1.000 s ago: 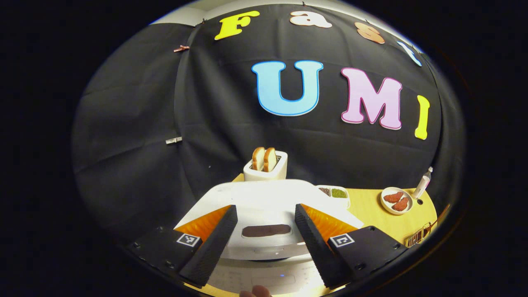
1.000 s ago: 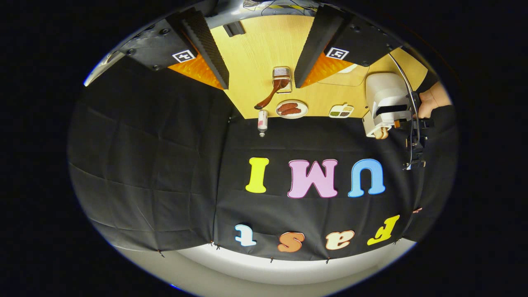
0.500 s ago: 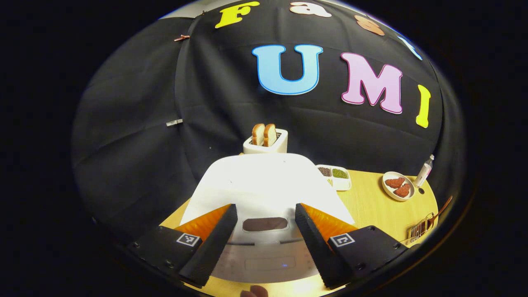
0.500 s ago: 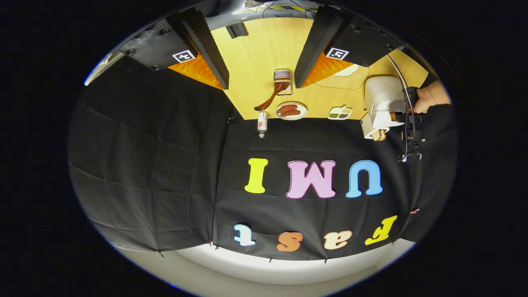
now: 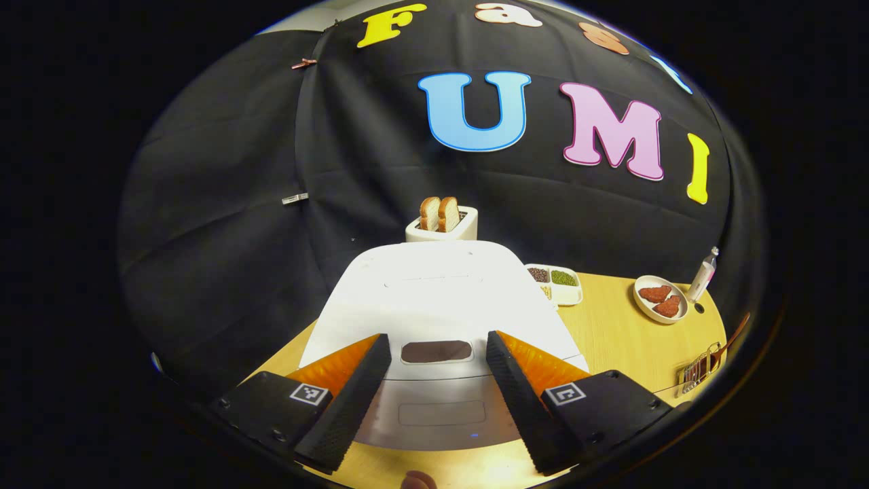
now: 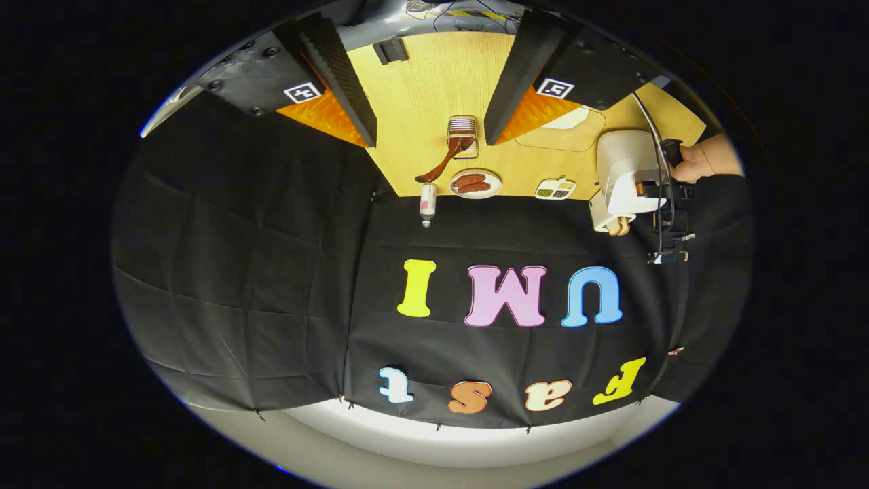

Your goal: Close the left gripper, press the button to open the rice cooker; take a wooden spoon from the chopstick holder with the right hand, scoop a spoonful of rice and pour it into the rice cooker, then put the wooden spoon back into the chopstick holder.

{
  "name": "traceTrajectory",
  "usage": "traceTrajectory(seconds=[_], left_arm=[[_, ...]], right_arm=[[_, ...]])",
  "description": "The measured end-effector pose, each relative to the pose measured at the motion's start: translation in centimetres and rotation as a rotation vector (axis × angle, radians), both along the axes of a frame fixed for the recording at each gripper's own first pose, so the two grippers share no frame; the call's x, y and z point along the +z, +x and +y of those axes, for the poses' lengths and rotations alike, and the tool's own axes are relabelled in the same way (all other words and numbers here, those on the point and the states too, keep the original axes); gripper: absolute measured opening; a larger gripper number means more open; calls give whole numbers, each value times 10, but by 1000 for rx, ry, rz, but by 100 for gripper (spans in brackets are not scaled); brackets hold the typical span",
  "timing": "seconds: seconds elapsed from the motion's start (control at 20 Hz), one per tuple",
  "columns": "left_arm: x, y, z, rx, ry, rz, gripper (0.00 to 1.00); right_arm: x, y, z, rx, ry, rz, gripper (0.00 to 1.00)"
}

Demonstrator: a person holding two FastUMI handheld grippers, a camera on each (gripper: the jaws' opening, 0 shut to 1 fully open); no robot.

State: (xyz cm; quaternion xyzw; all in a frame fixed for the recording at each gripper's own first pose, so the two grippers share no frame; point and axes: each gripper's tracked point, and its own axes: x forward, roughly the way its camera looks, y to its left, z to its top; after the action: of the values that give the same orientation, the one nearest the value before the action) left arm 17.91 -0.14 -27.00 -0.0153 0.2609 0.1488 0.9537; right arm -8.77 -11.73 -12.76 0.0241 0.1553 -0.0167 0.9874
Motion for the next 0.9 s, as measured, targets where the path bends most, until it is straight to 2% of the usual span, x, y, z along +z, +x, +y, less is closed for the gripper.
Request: traceTrajectory(seconds=[0.2,0.45,0.65,0.9], left_arm=[[7,3,1,24,-19,9,100],[27,2,3,8,-40,-76,96],[64,-11,-2,-62,-17,-148,96],[122,-53,-16,-179,35,-259,96]], right_arm=[[3,-1,-1,4,-2,-9,99],[8,7,7,16,19,-23,98],[14,20,22,45,26,-40,98],[30,45,52,103,39,-82,98]])
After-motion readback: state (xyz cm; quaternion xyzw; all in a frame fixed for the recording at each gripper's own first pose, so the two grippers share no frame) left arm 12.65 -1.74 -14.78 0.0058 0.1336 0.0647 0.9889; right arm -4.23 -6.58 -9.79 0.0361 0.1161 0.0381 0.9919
